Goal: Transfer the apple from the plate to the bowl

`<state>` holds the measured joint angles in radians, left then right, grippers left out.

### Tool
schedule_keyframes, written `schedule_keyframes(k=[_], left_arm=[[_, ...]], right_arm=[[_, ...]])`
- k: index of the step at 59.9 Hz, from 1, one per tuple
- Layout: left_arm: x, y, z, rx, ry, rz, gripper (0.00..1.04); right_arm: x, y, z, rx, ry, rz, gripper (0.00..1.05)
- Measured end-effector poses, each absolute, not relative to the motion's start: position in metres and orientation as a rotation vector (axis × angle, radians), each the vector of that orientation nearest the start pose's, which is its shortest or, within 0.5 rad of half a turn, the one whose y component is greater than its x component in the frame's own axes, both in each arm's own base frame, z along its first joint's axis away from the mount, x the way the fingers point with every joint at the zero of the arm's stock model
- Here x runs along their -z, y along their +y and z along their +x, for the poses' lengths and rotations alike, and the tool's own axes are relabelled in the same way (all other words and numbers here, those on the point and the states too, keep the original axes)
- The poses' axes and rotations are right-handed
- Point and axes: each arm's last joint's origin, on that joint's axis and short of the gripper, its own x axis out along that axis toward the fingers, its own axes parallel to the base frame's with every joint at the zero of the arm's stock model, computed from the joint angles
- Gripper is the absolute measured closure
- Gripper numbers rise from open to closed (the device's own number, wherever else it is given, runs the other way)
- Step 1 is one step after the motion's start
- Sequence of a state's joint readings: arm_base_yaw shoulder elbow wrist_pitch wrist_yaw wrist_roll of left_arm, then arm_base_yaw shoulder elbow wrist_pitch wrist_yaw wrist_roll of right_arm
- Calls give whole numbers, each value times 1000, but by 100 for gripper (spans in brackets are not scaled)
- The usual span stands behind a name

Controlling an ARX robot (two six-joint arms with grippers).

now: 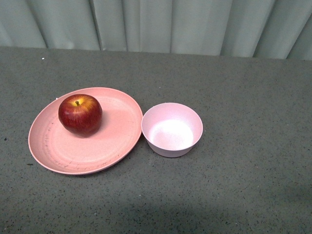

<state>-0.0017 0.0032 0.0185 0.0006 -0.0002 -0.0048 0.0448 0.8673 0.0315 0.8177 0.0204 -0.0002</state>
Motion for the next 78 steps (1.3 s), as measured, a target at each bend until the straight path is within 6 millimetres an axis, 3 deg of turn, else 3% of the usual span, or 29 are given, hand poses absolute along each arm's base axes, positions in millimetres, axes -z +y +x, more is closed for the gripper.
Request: schedule_keyframes(k=[40, 41, 75, 78], left_arm=[[-170, 0, 97, 2, -16, -5, 7], [-170, 0, 97, 2, -16, -5, 7], [-170, 0, 97, 2, -16, -5, 7], [-170, 0, 97, 1, -16, -4, 7]], right_arm=[[-168, 0, 120, -1, -7, 0, 104], [-168, 0, 113, -1, -9, 0, 104], [-165, 0, 98, -3, -2, 0, 104], [-165, 0, 98, -3, -2, -1, 98]])
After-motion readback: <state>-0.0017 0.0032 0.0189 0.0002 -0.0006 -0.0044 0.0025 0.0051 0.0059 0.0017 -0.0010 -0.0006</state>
